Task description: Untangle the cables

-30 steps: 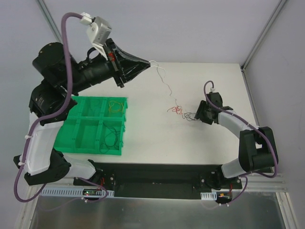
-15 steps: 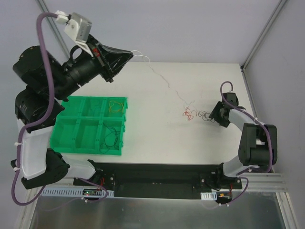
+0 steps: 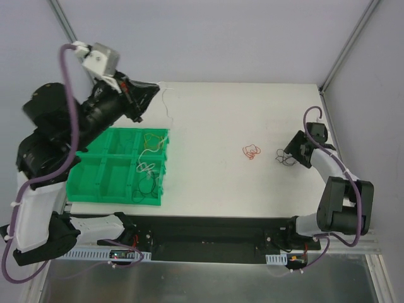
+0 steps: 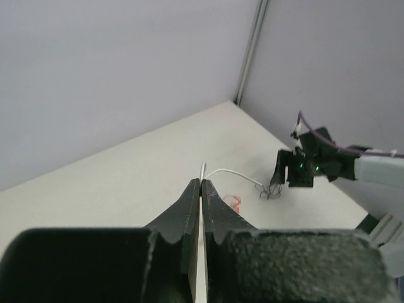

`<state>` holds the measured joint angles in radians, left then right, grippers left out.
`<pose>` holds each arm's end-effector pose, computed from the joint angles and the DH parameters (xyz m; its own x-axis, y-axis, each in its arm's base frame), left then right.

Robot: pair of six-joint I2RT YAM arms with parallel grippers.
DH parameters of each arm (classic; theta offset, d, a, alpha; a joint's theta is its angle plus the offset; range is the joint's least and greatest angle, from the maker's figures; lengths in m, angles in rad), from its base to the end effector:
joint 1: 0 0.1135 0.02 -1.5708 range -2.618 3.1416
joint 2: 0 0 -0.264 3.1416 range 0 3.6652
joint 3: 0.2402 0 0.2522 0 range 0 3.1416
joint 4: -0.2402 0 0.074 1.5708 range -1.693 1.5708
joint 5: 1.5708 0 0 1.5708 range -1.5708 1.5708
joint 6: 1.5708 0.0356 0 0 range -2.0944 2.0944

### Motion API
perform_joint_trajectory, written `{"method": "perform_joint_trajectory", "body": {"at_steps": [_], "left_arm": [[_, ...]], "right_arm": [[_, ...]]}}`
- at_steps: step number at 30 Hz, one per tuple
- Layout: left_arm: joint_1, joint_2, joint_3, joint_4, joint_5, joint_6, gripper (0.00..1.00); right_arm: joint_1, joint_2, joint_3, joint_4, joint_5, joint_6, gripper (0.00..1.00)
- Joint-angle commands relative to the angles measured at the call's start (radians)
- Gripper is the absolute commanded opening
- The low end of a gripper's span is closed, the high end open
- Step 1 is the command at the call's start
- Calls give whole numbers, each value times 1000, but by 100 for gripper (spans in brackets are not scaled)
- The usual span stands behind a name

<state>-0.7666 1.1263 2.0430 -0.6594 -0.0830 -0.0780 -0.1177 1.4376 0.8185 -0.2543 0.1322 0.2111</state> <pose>0.0840 -0.0768 0.6106 0.1334 -0.2362 -0.9625 0.6459 0.7573 -0.0964 0.2869 -0.0387 0.1981 -0.7023 0.2922 -0.6491 0.3555 0.9340 0.0358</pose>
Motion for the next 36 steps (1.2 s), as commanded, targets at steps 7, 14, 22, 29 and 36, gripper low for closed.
{"method": "perform_joint_trajectory", "body": {"at_steps": [7,14,22,29,36], "left_arm": [[-7,84,-187,34,154,-74,0],[-7,78,-170,43,152,-82,0],[-7,46,-303,64,172,-123,0],[-7,35,-496,75,247,-170,0],[-8,211,-598,107,294,-204,0]], "right_arm": [[225,-247,-16,-1,-171,-127,73],[311,-316,-117,124,-258,-115,78],[311,-163,-88,127,-283,-59,72],[311,-184,-127,150,-192,-119,71],[308,-236,-163,170,-154,-119,72]]}}
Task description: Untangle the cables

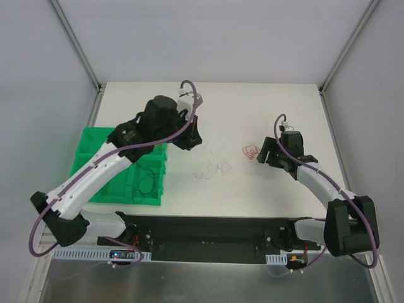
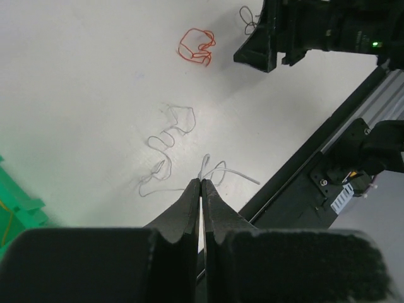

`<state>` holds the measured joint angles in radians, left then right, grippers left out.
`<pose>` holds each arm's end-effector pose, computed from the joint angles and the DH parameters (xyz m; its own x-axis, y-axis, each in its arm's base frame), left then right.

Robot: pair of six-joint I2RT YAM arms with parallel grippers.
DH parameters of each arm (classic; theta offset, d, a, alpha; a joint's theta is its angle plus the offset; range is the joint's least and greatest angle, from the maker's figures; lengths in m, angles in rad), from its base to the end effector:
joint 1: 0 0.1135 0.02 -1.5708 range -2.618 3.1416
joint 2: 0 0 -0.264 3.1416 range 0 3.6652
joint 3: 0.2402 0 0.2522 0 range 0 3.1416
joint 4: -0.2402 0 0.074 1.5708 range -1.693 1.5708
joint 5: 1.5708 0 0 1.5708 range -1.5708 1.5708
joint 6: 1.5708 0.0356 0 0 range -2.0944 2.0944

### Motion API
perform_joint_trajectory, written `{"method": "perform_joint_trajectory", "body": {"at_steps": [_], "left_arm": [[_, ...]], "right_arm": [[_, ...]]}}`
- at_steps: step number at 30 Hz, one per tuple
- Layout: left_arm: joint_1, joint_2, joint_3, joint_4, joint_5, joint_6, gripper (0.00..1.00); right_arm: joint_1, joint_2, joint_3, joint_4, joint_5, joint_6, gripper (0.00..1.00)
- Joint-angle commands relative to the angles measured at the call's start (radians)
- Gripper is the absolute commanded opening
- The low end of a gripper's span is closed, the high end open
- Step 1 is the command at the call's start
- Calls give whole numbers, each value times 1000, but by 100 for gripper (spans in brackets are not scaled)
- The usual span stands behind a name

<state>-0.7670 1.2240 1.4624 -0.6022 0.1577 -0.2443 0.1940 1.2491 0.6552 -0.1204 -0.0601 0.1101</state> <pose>0.1805 -0.1818 0.4391 -0.4399 0.0923 -0.8933 0.7056 0.6508 -0.2803 0.2507 0.0514 0.2048 -0.6649 -0.0189 -0.7467 -0.1649 0.9787 0.1221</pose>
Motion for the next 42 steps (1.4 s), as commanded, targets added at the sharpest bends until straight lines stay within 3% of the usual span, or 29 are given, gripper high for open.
{"method": "perform_joint_trajectory", "body": {"at_steps": [1,6,10,18,22,27,28,29,30,34,42], "left_arm": [[-8,165,-4,51,84,-39,0],[-9,451,44,71,148,-30,0],[-9,595,76,71,74,-26,0],[-11,571,-20,73,101,-62,5],[-15,517,-86,71,60,-36,29],[-15,445,-140,61,40,-39,50],[-15,434,-152,62,39,-50,67],[-15,428,-161,62,40,-74,87],[-15,425,-168,64,46,-94,97],[-18,416,-177,67,19,-251,99],[-20,414,-246,101,10,-916,99]], "right_arm": [[-4,-54,-3,38,40,-18,72],[-16,-79,-28,47,54,-10,72],[-33,-93,-54,65,46,-6,72],[-67,-76,-60,84,29,11,72],[-74,-68,-51,84,3,20,72],[-77,-63,-48,79,-12,25,72],[-82,-63,-48,79,-14,25,72],[-82,-66,-51,79,-14,26,72],[-85,-68,-52,79,-14,26,72],[-88,-68,-55,82,-17,30,72],[-99,-71,-58,84,-46,37,72]]}}
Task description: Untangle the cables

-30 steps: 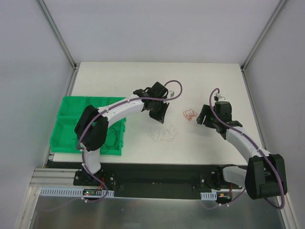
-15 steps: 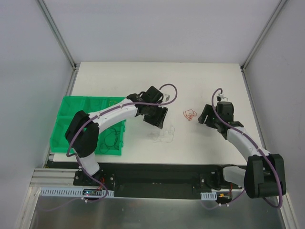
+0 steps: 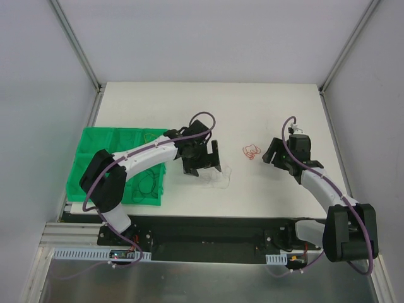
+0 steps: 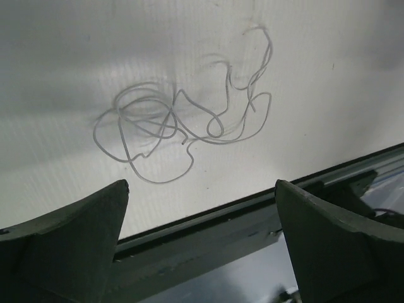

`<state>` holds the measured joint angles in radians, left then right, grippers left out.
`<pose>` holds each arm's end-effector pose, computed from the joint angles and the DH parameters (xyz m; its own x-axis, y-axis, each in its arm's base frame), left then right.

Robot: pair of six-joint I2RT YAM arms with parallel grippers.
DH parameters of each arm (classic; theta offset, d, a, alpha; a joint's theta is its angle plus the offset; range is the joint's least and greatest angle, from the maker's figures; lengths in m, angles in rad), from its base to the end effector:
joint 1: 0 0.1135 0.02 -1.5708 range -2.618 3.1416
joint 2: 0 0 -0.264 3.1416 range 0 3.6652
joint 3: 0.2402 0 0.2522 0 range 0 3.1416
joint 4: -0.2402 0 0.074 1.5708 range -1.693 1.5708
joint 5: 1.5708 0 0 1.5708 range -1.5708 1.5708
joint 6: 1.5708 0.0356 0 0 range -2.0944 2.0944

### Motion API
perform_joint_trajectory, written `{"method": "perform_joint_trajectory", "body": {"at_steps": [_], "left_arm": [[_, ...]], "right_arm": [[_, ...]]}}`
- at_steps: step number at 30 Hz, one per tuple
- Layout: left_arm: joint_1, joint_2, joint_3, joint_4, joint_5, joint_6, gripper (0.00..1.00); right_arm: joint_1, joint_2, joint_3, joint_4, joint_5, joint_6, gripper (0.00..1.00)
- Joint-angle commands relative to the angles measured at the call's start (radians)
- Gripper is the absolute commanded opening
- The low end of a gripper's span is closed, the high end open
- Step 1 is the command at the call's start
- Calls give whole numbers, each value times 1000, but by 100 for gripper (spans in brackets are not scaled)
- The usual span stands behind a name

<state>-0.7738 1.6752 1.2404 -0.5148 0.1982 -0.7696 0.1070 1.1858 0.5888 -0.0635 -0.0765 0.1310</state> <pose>0.2514 -0.2554 0.2387 -0.9515 -0.0241 -0.3066 0.1462 0.8416 -0.5200 0.2420 0.0287 0.2029 -0.6265 0.0637 -0.7768 -0.0854 0.9850 0.1496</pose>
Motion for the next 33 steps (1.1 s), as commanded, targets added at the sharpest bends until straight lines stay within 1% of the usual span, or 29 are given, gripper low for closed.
{"method": "perform_joint_trajectory", "body": {"at_steps": [1,3,6,10,13,19,21,22,26,28,29,30,31,32,33], "left_arm": [[-16,-43,-30,3,-48,-457,99],[-18,-35,-41,-39,-65,-584,99],[-25,-8,-53,-63,-42,-706,99],[-27,47,-21,-143,-28,-807,99],[-25,81,7,-160,-42,-850,99],[-25,184,63,-160,-30,-882,99],[-24,221,80,-162,-29,-882,94],[-25,234,82,-160,-23,-886,90],[-22,238,74,-160,-46,-881,66],[-18,212,67,-162,-92,-860,45],[-12,195,64,-160,-109,-849,31],[-6,179,60,-162,-126,-831,13],[1,163,56,-160,-138,-820,5],[8,144,50,-160,-155,-803,0],[11,117,42,-159,-176,-772,0]], "right_arm": [[-13,-12,5,28,-31,18,72],[-16,-21,0,30,-29,18,72],[-24,-25,-4,34,-32,19,72],[-33,-20,-4,37,-52,25,72],[-36,-20,-9,41,-62,25,72],[-43,-15,-14,51,-65,28,72],[-43,-11,-12,51,-69,30,72],[-44,-11,-14,53,-68,30,72],[-47,-3,-20,57,-66,32,72],[-47,-2,-18,59,-72,32,72],[-49,-2,-18,59,-72,32,72],[-49,-5,-18,59,-72,32,72],[-49,-6,-20,59,-72,32,72],[-49,-11,-21,59,-72,32,72],[-49,-18,-24,59,-71,32,72]]}}
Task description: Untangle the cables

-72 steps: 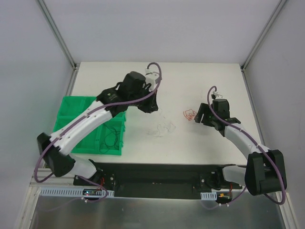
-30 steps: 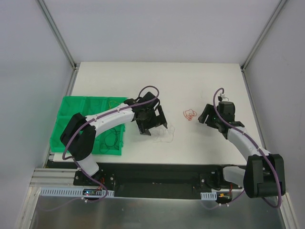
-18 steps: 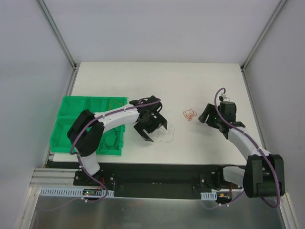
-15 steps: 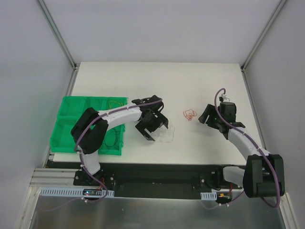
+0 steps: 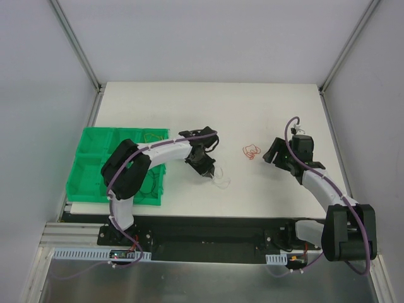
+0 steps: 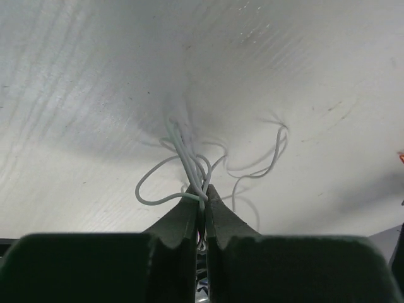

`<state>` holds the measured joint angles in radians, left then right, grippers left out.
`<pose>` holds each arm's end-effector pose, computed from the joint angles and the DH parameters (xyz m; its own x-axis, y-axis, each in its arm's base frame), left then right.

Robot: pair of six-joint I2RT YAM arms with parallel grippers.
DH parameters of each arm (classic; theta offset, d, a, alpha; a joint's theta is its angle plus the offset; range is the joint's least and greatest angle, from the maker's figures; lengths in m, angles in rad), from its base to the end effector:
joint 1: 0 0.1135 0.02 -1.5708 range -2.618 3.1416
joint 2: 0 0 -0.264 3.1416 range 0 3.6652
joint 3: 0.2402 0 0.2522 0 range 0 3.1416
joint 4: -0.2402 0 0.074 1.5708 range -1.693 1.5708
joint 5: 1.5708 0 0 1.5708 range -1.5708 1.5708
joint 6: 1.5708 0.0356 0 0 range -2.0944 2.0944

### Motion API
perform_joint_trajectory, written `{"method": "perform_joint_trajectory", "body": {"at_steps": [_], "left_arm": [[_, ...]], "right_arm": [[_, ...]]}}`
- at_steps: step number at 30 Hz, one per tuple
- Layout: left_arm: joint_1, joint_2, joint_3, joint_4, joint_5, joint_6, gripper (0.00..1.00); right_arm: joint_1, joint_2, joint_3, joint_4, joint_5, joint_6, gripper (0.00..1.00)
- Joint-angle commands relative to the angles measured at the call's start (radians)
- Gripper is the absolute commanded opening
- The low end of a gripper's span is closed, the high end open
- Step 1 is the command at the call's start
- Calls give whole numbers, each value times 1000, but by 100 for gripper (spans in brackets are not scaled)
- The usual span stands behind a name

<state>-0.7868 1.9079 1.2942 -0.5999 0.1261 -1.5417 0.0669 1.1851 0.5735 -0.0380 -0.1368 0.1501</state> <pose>0.2654 -0.2725 0.1682 -0.7525 -0.6498 0.1076 -0.6399 0.6826 -0.3529 0.2418 0.0211 0.2005 -0.6228 0.1068 -0.7750 -0.0824 0.9762 0.2006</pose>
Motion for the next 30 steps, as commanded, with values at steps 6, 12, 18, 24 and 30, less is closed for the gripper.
{"method": "perform_joint_trajectory", "body": {"at_steps": [6,12,18,24,30], "left_arm": [[90,-318,-26,-47,-198,390,0],[288,-512,-58,-89,-151,895,0],[515,-740,-124,-228,-284,1147,0],[701,-849,-177,-385,-552,1054,0],[851,-866,-332,-393,-562,810,0]], "right_arm": [[-9,-22,-20,33,-24,17,72],[-7,4,-20,78,-50,28,72],[-7,27,-21,90,-64,31,72],[-6,60,-12,96,-78,34,71],[-4,85,-9,102,-81,34,71]]}}
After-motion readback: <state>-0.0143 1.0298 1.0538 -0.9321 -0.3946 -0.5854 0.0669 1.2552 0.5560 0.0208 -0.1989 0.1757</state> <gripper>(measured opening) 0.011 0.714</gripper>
